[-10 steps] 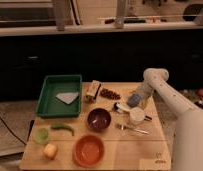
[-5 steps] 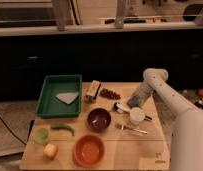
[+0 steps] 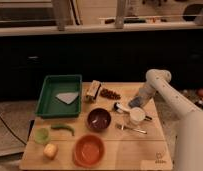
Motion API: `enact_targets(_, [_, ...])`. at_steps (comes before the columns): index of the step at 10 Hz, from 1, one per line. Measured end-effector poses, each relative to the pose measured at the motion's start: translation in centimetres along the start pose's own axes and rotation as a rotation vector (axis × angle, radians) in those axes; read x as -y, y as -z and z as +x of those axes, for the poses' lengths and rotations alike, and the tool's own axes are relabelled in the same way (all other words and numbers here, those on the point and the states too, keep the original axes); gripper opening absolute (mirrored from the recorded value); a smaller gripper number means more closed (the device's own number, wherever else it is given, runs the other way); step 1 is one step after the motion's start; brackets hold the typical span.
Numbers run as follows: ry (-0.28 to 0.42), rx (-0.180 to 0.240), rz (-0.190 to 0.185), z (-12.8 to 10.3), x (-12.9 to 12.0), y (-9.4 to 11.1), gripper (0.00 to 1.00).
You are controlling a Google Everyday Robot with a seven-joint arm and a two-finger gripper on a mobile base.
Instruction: Wipe purple bowl with sponge
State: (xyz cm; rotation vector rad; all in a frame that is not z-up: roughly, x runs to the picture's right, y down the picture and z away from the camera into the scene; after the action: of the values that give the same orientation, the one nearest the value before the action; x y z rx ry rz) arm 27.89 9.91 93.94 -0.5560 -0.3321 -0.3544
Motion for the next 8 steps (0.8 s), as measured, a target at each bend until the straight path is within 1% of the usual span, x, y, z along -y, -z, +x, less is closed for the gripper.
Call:
enact_targets(2, [0.002,-0.002,0.017,0.0,-0.2,0.9,0.0])
enact_targets(4, [0.022,-0.012,0.049,-0.6,0.8,3.2,0.0])
enact_targets(6, [0.029,-0.034,0.078,-0.5,1.5,4.9,0.0])
enact_targets(8, [0.032,-0.053,0.098,-0.6,2.6,6.2,0.0])
